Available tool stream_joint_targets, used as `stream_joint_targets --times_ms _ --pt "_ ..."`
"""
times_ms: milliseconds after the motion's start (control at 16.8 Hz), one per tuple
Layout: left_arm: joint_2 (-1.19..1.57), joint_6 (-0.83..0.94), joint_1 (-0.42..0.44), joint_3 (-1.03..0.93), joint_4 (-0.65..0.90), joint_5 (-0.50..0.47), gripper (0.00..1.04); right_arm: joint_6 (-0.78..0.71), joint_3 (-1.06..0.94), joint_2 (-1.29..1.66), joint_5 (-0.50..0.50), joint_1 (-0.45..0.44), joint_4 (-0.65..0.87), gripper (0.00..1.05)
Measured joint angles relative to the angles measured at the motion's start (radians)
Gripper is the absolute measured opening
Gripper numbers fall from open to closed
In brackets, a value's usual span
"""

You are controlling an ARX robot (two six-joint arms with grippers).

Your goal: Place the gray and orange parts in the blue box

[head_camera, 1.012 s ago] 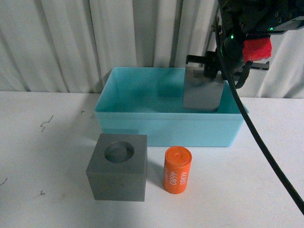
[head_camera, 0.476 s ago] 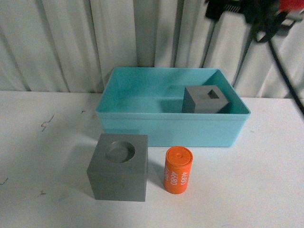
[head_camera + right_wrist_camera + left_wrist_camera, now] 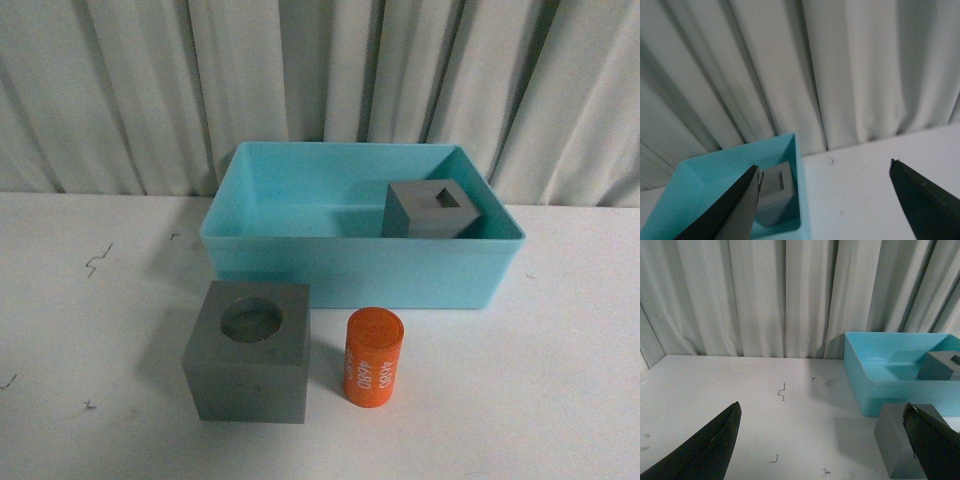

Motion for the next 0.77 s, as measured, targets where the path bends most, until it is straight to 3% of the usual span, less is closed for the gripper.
stream_joint_targets --times_ms 179,476,774 --pt "0.0 0.0 0.0 0.0 0.0 0.0 0.98 -0.15 -0.164 -0.079 -0.011 0.0 0.176 0.55" --pt "0.0 0.0 0.0 0.0 0.0 0.0 0.98 -0.213 -0.38 -0.24 -0.011 0.0 0.223 0.02" --pt "0.0 0.0 0.0 0.0 0.0 0.0 0.98 -0.215 -0.499 -0.397 -0.011 0.0 0.18 0.02"
